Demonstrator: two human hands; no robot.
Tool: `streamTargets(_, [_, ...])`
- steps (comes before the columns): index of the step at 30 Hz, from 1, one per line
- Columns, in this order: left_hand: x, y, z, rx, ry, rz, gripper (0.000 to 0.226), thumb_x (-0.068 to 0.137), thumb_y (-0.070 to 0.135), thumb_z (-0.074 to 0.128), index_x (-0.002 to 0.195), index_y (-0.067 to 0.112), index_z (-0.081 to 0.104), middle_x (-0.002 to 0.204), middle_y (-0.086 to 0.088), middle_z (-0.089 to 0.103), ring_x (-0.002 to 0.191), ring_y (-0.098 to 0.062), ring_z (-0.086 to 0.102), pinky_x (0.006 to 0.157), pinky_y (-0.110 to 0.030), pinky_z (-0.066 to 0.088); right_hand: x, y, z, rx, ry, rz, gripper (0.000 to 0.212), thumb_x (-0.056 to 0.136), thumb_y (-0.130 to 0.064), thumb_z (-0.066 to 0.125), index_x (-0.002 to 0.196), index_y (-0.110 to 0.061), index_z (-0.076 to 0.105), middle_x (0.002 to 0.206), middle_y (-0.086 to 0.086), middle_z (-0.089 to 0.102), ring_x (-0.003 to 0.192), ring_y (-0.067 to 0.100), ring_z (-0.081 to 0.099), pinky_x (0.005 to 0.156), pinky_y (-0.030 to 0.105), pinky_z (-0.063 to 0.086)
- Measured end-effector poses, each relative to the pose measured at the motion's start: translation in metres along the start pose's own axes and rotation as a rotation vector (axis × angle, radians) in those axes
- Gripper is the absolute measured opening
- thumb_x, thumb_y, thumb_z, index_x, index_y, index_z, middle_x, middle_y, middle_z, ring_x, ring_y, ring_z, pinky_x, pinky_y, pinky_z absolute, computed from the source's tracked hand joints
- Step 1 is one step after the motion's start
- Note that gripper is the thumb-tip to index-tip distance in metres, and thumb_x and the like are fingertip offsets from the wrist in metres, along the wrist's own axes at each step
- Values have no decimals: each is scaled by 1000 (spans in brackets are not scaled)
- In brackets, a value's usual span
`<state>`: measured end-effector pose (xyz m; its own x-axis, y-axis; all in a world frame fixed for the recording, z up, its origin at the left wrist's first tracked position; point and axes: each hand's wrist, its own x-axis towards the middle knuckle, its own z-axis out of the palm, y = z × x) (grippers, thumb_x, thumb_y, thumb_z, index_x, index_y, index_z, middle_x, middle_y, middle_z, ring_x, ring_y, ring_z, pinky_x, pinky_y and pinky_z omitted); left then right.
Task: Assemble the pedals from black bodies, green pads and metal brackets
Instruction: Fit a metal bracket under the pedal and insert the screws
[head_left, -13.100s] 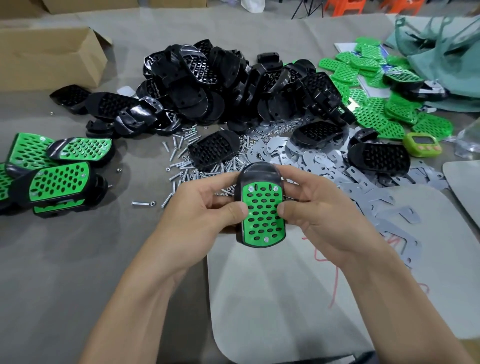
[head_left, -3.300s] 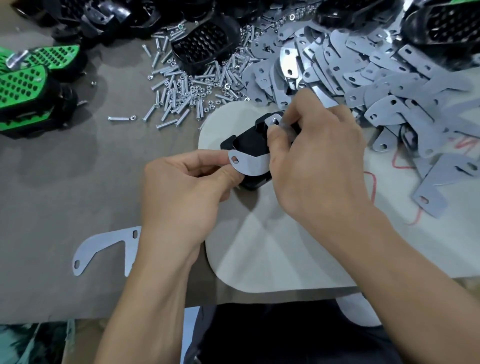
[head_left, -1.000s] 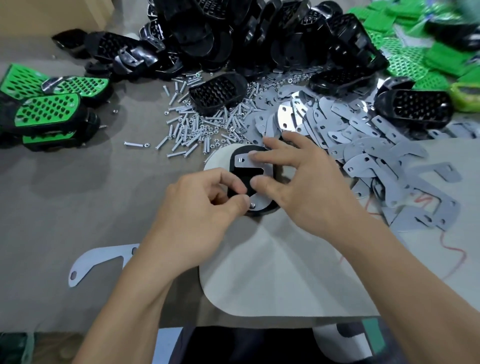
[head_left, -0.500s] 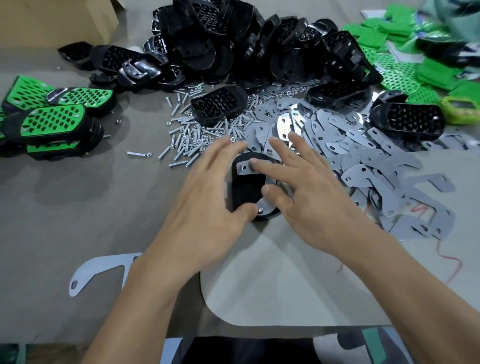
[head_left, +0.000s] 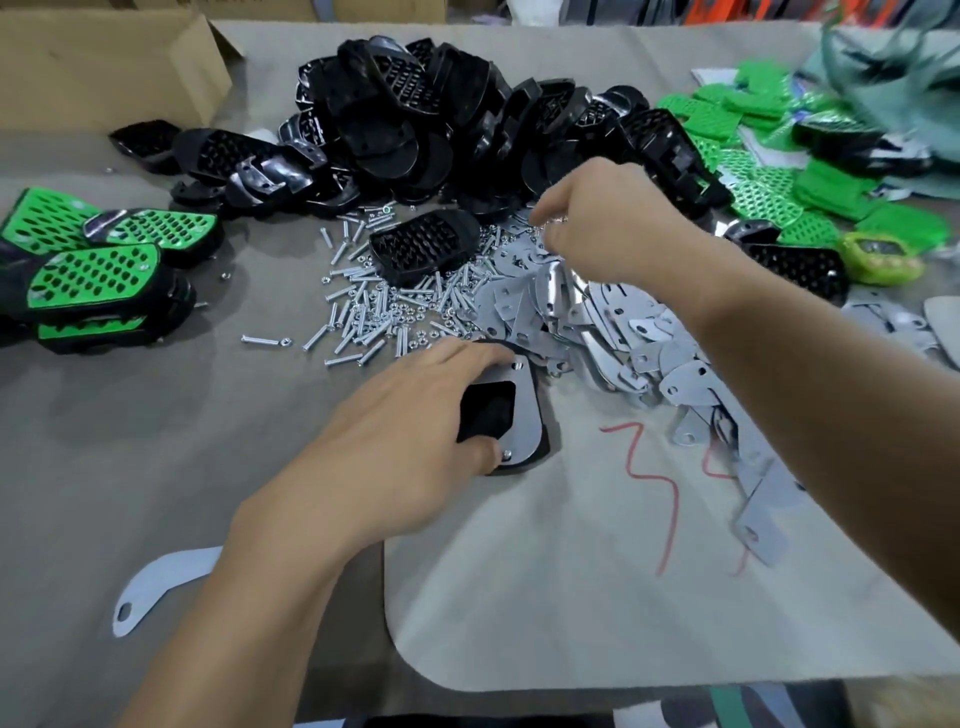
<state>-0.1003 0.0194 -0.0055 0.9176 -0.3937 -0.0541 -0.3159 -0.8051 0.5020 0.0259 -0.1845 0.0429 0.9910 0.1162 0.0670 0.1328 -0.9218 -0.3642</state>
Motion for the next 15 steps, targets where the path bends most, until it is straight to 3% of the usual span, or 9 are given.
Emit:
streamTargets(3, [3,3,0,51,-9,14,74,89,42,73,149,51,30,133,31,34,129,-7,40,98,-29,38,33,-6,12,-185,-152,-11,24,88,-34,68,96,-13,78,96,6,73,86,27,66,77,35,58])
streamTargets(6, [4,2,1,57,-5,20,75,90,42,72,149,51,27,134,30,32,129,-7,38,97,-28,36,46,-13,29,-222,-202,-11,34,77,-48,74,78,-14,73,76,3,68,79,28,64,58,28,45])
streamTargets(8, [5,1,0,48,-9,21,74,88,43,73,147,52,28,129,30,32,127,-7,40,93,-28,35,50,-19,36,-241,-193,-26,29,77,-43,74,75,-15,72,70,1,65,78,28,64,59,28,39])
streamTargets(10, [6,0,-2,42,-13,20,74,87,45,73,146,53,30,126,30,33,126,-8,42,91,-28,34,50,-23,38,-238,-208,-14,24,78,-37,74,83,-13,73,74,1,67,83,29,64,71,34,44])
streamTargets(13, [6,-1,-1,38,-4,14,74,86,46,73,145,53,30,124,30,33,125,-8,43,90,-28,34,49,-21,33,-28,-155,44,22,76,-27,79,87,-9,73,82,6,74,83,27,70,80,41,58])
streamTargets(15, [6,-1,-1,34,-4,8,74,85,46,74,144,54,31,123,30,33,124,-7,42,89,-28,33,46,-17,22,288,-51,96,17,77,-22,82,78,-9,70,78,3,73,72,16,70,69,33,60])
